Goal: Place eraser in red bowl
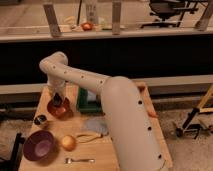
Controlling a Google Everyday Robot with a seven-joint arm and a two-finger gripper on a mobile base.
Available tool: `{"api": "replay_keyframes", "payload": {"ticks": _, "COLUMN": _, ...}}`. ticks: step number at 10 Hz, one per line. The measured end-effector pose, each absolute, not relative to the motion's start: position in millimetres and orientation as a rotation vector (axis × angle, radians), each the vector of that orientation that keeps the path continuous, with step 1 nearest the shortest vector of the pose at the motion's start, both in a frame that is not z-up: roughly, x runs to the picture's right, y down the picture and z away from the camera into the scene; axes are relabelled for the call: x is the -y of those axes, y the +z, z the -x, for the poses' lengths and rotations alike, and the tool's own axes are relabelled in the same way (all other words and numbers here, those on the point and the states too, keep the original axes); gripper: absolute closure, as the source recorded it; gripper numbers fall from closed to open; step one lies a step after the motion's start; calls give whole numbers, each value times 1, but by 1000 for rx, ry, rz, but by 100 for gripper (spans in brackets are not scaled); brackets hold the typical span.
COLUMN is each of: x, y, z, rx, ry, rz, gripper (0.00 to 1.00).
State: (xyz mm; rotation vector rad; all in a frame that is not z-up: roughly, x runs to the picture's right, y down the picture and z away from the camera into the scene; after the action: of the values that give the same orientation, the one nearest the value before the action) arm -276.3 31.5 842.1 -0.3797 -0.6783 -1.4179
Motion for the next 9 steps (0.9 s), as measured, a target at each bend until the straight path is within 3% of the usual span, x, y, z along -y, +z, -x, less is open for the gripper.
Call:
{"api": "replay_keyframes", "payload": {"ticks": 1, "x": -31, "y": 842, "z": 276, "rx": 680, "ry": -1413, "rz": 381, "gripper": 62}}
{"api": "replay_keyframes", "payload": {"ticks": 5, "x": -31, "y": 843, "z": 276, "rx": 687, "ry": -1403, "rz": 389, "gripper": 23}}
{"api": "replay_keyframes", "payload": {"ticks": 9, "x": -30, "y": 844, "z": 274, "rx": 689, "ry": -1395, "rz": 397, "gripper": 20}}
